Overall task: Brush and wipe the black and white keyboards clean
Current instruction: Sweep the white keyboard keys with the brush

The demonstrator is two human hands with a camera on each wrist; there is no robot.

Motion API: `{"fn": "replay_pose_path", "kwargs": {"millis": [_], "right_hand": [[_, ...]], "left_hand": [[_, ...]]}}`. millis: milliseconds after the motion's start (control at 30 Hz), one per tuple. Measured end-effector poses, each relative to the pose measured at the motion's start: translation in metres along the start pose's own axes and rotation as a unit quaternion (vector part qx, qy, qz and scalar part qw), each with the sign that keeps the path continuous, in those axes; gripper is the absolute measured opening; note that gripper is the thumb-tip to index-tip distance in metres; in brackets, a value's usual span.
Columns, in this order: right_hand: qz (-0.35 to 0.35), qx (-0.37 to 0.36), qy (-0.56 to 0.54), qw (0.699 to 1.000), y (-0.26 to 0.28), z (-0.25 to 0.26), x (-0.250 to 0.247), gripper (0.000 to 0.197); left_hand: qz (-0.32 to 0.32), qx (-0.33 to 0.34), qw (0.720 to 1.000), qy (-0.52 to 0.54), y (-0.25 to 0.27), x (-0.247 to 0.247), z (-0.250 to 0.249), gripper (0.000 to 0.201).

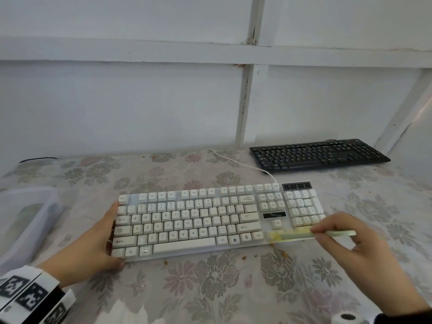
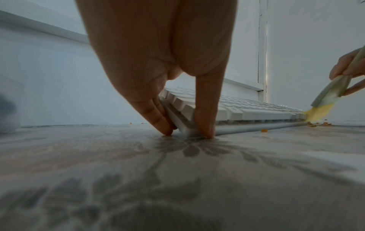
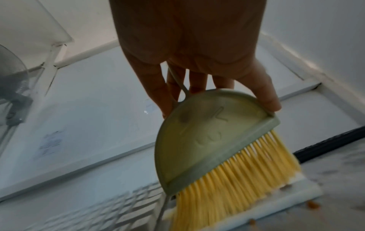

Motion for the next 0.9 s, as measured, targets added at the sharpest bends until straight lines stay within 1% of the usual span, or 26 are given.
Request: {"fn": "replay_pose_path", "kwargs": {"millis": [100, 200, 267, 333, 400, 467, 567, 700, 767, 900], "right_hand": [[-0.027, 0.021, 0.049, 0.998, 0.001, -0.004, -0.020, 0.039], [-0.055, 0.034, 0.049, 0.997, 0.003, 0.001, -0.033, 0.039], [-0.046, 0.031, 0.031, 0.998, 0.003, 0.004, -0.030, 0.035], [-0.019, 0.024, 0.016, 0.999, 0.003, 0.006, -0.019, 0.030], [-0.002, 0.020, 0.012, 1.000, 0.002, 0.001, -0.011, 0.029], [-0.012, 0.013, 0.015, 1.000, 0.001, -0.006, -0.013, 0.030], [-0.044, 0.013, 0.029, 0.999, -0.002, -0.019, -0.030, 0.034], [-0.026, 0.013, 0.014, 0.999, -0.002, -0.022, -0.037, 0.030], [-0.028, 0.027, 0.004, 0.999, -0.002, -0.028, -0.037, 0.029], [-0.078, 0.065, 0.047, 0.994, -0.002, -0.048, -0.054, 0.033]], "left_hand": [[-0.001, 0.000, 1.000, 0.002, -0.002, 0.000, 0.003, 0.101], [-0.003, -0.003, 1.000, 0.004, -0.003, -0.002, 0.007, 0.104], [-0.006, 0.003, 1.000, 0.008, -0.003, -0.002, 0.007, 0.110], [-0.011, 0.016, 1.000, 0.010, -0.003, -0.002, 0.005, 0.118], [-0.013, 0.016, 1.000, 0.014, -0.003, -0.001, 0.005, 0.121], [-0.011, 0.012, 1.000, 0.017, -0.004, 0.000, 0.005, 0.121], [-0.003, 0.007, 1.000, 0.023, -0.006, 0.001, 0.008, 0.116], [-0.001, 0.005, 1.000, 0.029, -0.009, 0.001, 0.014, 0.117], [-0.005, 0.005, 1.000, 0.025, -0.011, 0.001, 0.016, 0.115], [-0.002, -0.009, 1.000, 0.025, -0.012, 0.002, 0.020, 0.111]]}}
Point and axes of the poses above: each hand's wrist, its own y-axis away from the middle knuckle, its own x-axis out of the palm, z = x × y, the point moved 5 cm from there along -y, towards the middle knuckle, and after that the axes turned 8 degrees about -x, right-handed, at the moved point
